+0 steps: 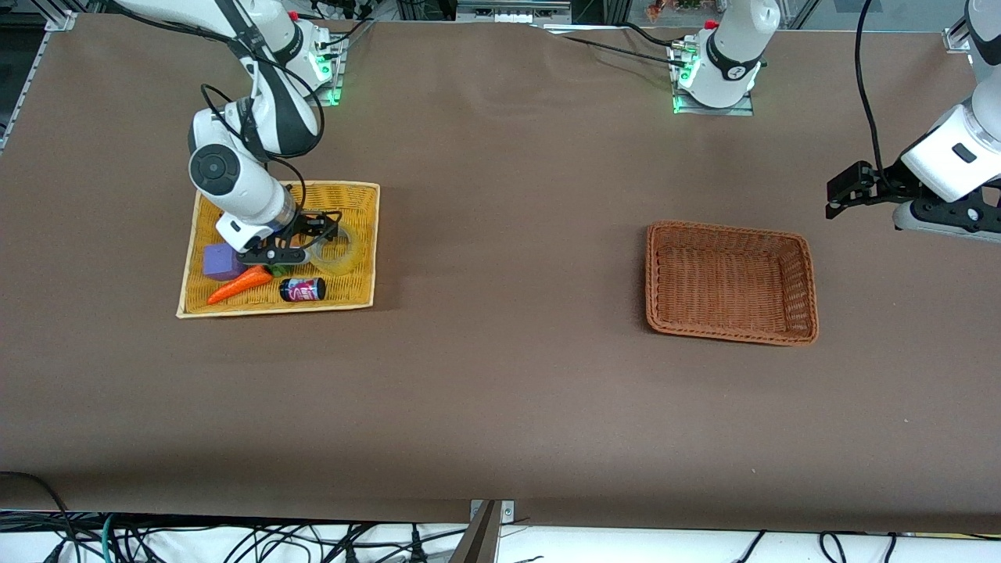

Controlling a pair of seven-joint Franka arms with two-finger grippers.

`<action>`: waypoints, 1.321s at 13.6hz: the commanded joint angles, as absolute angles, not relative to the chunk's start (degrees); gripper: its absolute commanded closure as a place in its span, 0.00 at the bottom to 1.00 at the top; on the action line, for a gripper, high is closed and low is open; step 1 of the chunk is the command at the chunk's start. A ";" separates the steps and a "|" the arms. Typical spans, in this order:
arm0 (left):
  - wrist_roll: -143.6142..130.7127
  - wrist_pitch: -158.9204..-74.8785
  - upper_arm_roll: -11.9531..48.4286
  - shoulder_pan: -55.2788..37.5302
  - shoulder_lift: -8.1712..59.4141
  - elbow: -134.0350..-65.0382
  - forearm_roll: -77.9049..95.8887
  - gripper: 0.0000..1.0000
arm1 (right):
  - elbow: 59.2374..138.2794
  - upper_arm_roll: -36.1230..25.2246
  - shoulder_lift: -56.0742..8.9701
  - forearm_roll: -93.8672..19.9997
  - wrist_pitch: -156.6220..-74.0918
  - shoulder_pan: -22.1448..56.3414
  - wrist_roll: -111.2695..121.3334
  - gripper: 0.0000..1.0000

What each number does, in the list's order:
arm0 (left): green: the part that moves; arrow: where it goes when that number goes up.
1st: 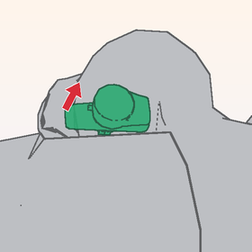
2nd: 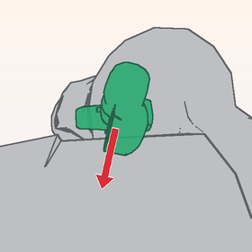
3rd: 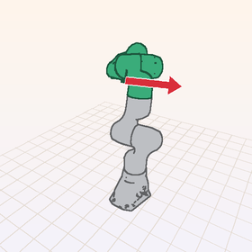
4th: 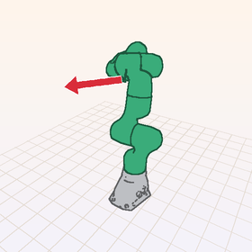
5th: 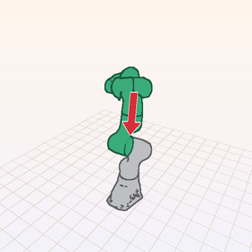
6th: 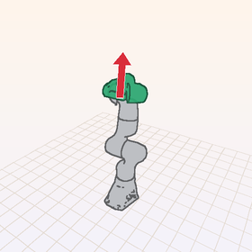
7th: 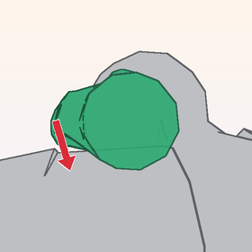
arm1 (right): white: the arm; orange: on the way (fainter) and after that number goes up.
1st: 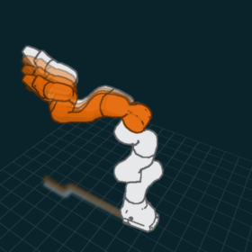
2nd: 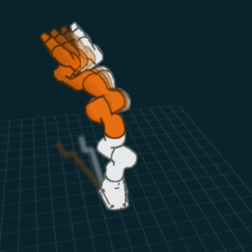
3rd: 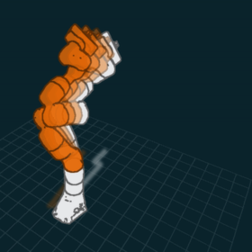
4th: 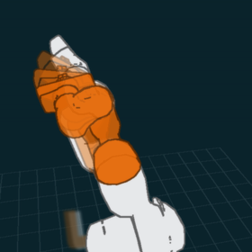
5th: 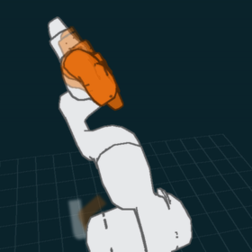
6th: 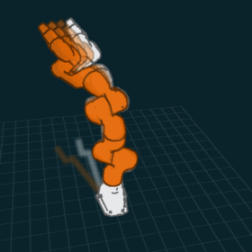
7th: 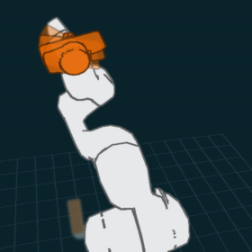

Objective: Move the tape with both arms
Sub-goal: 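Reach the right gripper down over the clear tape roll in the yellow tray, then close the right gripper on the rim of the tape roll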

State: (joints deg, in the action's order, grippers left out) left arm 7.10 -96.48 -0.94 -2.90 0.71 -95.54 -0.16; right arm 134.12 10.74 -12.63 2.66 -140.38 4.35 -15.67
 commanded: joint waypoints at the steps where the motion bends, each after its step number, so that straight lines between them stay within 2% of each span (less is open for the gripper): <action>1: 7.56 -95.19 -0.88 -3.25 1.93 -93.08 -1.93 0.00 | 134.56 10.72 -14.58 4.13 -144.04 4.39 -16.79 0.00; 7: 7.38 -95.10 -0.79 -3.07 2.02 -93.08 -1.85 0.00 | 134.47 10.63 -16.52 4.92 -146.77 4.31 -16.87 0.00; 8: 7.47 -95.18 -0.79 -3.08 2.02 -92.99 -1.85 0.00 | 134.56 10.63 -16.52 4.92 -147.04 4.31 -16.87 0.06; 11: 7.47 -95.18 -0.97 -2.90 2.20 -92.99 -1.76 0.00 | 134.65 10.63 -16.96 4.92 -147.13 4.31 -16.88 0.40; 12: 7.38 -95.19 -0.88 -2.99 2.20 -92.90 -1.84 0.00 | 134.65 10.63 -16.96 4.92 -146.95 4.31 -16.79 0.60; 14: 7.47 -95.19 -0.88 -2.99 2.20 -92.90 -1.85 0.00 | 134.47 10.63 -16.53 4.92 -146.78 4.31 -16.44 0.91; 15: 7.47 -95.19 -0.88 -2.99 2.20 -92.90 -1.85 0.00 | 134.30 10.63 -16.09 5.01 -146.69 4.31 -16.09 1.00; 18: 7.47 -95.19 -0.88 -2.99 2.20 -92.90 -1.85 0.00 | 133.86 10.63 -13.98 5.18 -144.41 4.31 -15.91 1.00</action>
